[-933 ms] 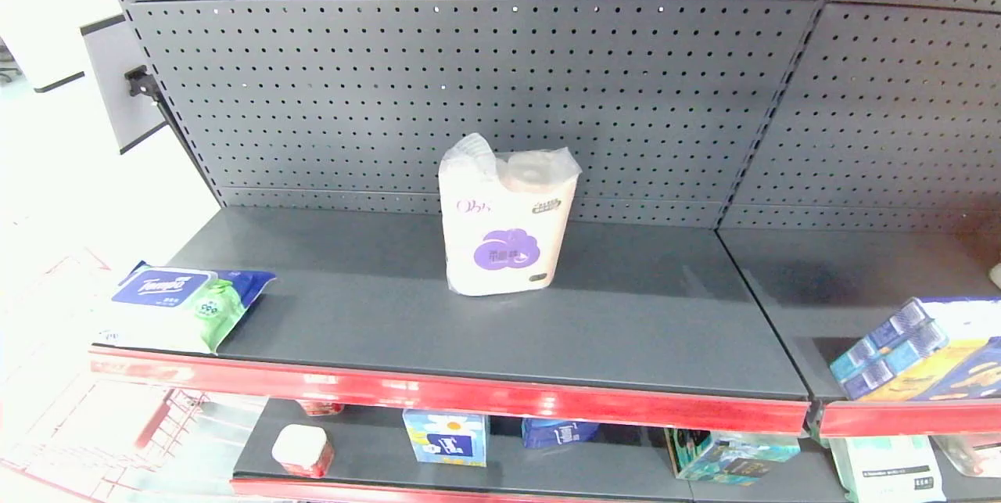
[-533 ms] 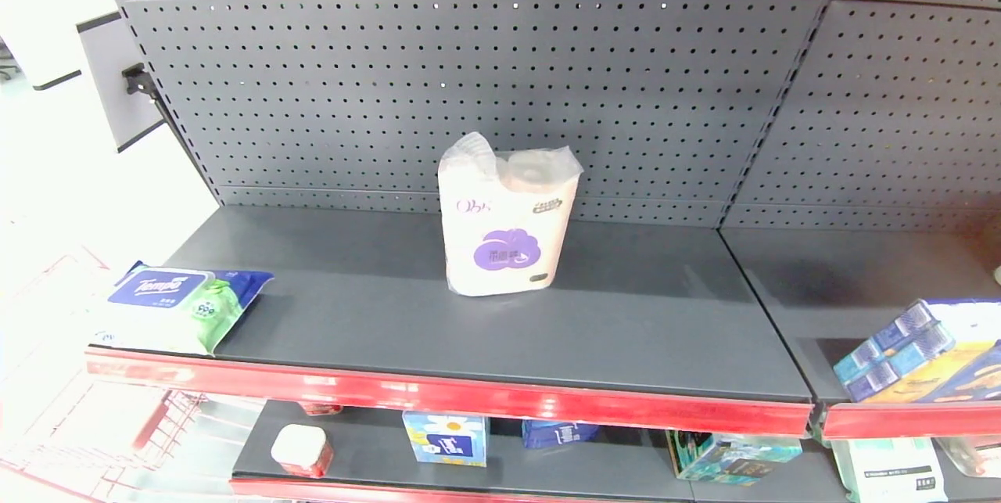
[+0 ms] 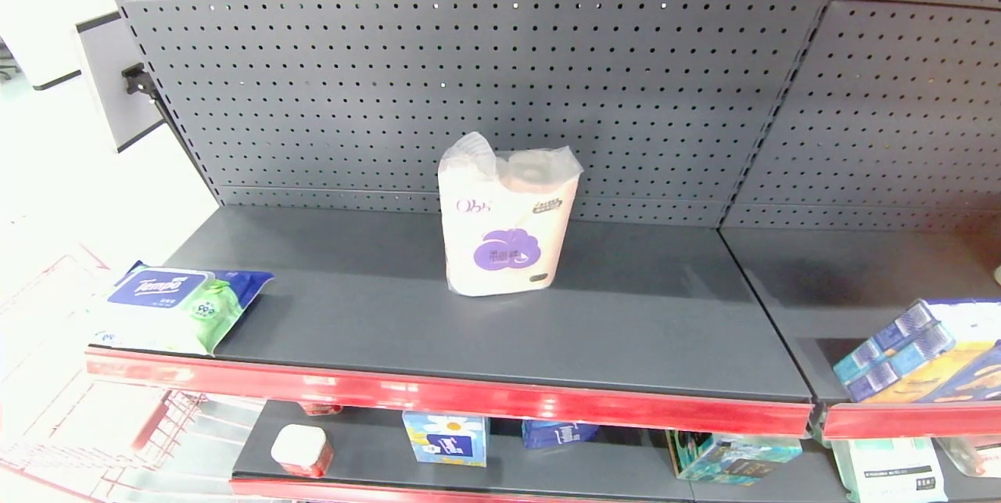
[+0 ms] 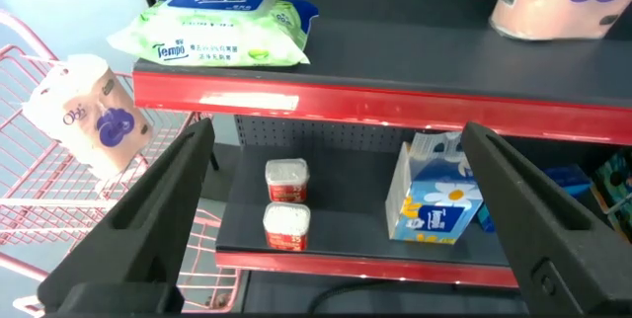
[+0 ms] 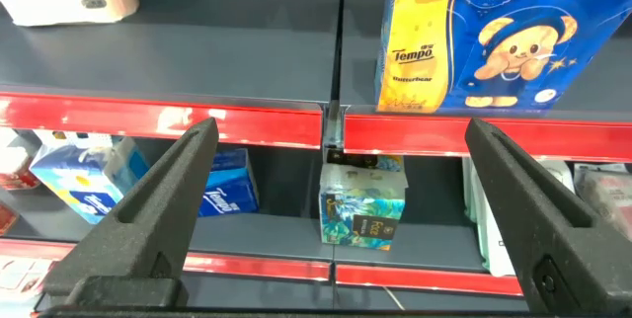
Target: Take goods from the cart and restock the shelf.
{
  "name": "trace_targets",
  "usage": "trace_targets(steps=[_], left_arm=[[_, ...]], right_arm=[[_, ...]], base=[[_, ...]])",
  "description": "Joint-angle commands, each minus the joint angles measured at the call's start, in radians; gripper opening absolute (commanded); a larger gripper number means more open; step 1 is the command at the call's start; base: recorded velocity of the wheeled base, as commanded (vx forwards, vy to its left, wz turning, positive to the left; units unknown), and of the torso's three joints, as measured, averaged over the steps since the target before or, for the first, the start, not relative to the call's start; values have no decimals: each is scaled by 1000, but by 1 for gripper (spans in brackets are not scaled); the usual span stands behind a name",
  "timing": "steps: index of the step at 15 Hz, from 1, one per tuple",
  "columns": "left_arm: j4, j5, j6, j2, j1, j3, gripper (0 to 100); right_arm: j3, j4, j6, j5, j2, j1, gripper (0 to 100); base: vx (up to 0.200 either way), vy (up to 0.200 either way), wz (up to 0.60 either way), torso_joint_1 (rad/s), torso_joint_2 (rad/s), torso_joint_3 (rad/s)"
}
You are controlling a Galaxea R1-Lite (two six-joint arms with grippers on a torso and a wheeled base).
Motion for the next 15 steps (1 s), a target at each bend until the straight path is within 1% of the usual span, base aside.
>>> trace_targets(steps=[1,4,15], left_arm=[[0,0,-4,1,0,0,100],[0,0,0,1,0,0,100],[0,-1,2,1,0,0,100]], right_arm=[[0,0,2,0,0,0,100],[0,0,3,3,0,0,100],[0,0,2,6,0,0,100]], base=[[0,0,0,0,0,0],[0,0,0,0,0,0],[0,200,0,0,2,1]])
